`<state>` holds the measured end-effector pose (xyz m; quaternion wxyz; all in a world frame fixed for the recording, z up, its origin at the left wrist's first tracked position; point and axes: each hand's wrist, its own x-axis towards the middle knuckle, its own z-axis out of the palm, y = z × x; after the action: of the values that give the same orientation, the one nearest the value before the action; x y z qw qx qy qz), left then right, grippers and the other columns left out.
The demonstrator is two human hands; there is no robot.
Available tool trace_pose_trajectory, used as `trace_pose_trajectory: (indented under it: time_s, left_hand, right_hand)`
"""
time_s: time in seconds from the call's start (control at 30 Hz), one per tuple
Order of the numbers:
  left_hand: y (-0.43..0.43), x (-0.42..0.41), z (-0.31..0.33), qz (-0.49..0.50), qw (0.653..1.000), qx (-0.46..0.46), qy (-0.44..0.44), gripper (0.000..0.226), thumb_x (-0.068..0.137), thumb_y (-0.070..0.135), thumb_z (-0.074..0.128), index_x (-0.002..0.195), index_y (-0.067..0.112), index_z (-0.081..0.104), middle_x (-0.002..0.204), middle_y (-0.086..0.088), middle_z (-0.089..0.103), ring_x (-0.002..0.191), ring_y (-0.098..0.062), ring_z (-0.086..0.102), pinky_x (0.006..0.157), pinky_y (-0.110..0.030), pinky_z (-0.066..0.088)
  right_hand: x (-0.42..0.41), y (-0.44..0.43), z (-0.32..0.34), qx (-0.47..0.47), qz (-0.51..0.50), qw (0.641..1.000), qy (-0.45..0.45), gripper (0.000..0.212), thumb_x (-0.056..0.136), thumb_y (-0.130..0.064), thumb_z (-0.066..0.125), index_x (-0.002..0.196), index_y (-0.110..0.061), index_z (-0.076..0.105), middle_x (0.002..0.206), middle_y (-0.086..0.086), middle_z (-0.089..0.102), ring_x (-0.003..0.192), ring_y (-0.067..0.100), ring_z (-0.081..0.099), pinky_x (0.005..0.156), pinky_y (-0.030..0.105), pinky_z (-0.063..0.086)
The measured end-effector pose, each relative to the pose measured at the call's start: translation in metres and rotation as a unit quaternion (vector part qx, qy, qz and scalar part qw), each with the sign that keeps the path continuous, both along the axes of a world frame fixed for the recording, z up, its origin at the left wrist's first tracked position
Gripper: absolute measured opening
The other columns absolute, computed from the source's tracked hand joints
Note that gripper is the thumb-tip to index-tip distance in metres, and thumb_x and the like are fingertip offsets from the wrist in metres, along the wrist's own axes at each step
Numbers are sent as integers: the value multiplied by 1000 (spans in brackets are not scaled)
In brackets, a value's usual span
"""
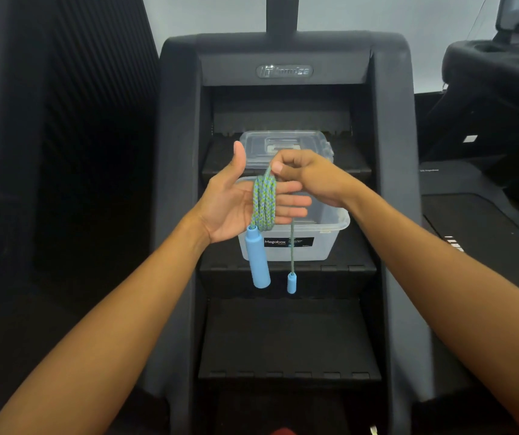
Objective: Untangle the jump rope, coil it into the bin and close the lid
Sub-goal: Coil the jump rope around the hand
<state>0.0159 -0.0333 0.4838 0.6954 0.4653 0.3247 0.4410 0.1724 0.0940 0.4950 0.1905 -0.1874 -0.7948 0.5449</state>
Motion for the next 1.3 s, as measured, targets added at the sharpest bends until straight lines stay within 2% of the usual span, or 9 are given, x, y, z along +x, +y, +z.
trace_pose_trajectory:
  time_s: [0.23,0.33,0.43,0.63,0.83,0.97,1.07,1.2,1.3]
  left_hand:
    - [2,1,7,-5,999,28,-29,123,76,89,9,149,-4,40,150,-29,48,141,-42,47,118,-49,37]
    - [5,3,11,23,997,35,-58,120,79,88,7,150,-5,38,151,-27,48,141,-40,47,118,-47,39]
    - [9,1,11,45,997,34,-51,118,81,87,5,151,-2,38,151,-24,49,141,-38,48,119,-47,37]
    - [12,-4,5,85,994,33,-66,112,84,85,11,151,0,39,153,-21,49,141,-36,48,121,-49,32]
    - [14,-6,4,131,990,37,-37,107,86,83,13,150,2,41,151,-18,51,140,-32,51,122,-48,30]
    - [11,-7,0,109,994,25,-4,108,80,82,28,151,1,39,149,-20,54,137,-32,54,115,-46,42]
    - [7,-5,-5,98,994,27,32,107,87,80,19,147,-4,45,141,-33,54,127,-37,59,104,-42,49]
    - [4,-2,-11,92,993,41,63,103,93,75,4,139,-1,55,140,-26,59,133,-36,56,117,-44,37]
    - [1,1,-13,68,997,29,31,109,84,82,22,147,-4,44,145,-26,55,135,-39,55,113,-42,44]
  right_hand:
    - [8,-11,-31,-83,-2,996,-15,30,101,0,42,108,-11,68,99,10,69,89,23,66,85,42,58]
    - [2,-22,-41,-52,-14,997,-56,20,98,1,45,101,-3,64,79,11,59,70,23,56,76,39,55]
    - [1,-34,-41,-46,0,997,-61,22,101,-3,46,89,-13,61,67,7,51,62,21,51,71,37,54]
    - [8,-36,-42,31,11,992,-119,23,107,-25,48,91,-15,63,57,-8,52,56,13,51,80,48,58]
    - [11,-48,-27,82,43,982,-164,23,105,-22,53,87,-11,62,55,-9,52,50,7,51,68,32,57]
    - [12,-54,-1,113,58,979,-160,21,102,-22,59,83,-14,64,55,-10,52,52,6,52,63,26,52]
    - [14,-54,24,119,60,983,-129,20,102,-20,59,84,-11,65,56,-10,51,55,7,52,60,24,51]
    - [15,-46,47,120,32,988,-94,21,102,-15,58,90,1,64,61,3,54,58,17,49,56,20,46]
    - [11,-34,56,146,-19,986,-73,20,101,-16,60,91,0,67,57,-3,53,55,14,46,53,22,43]
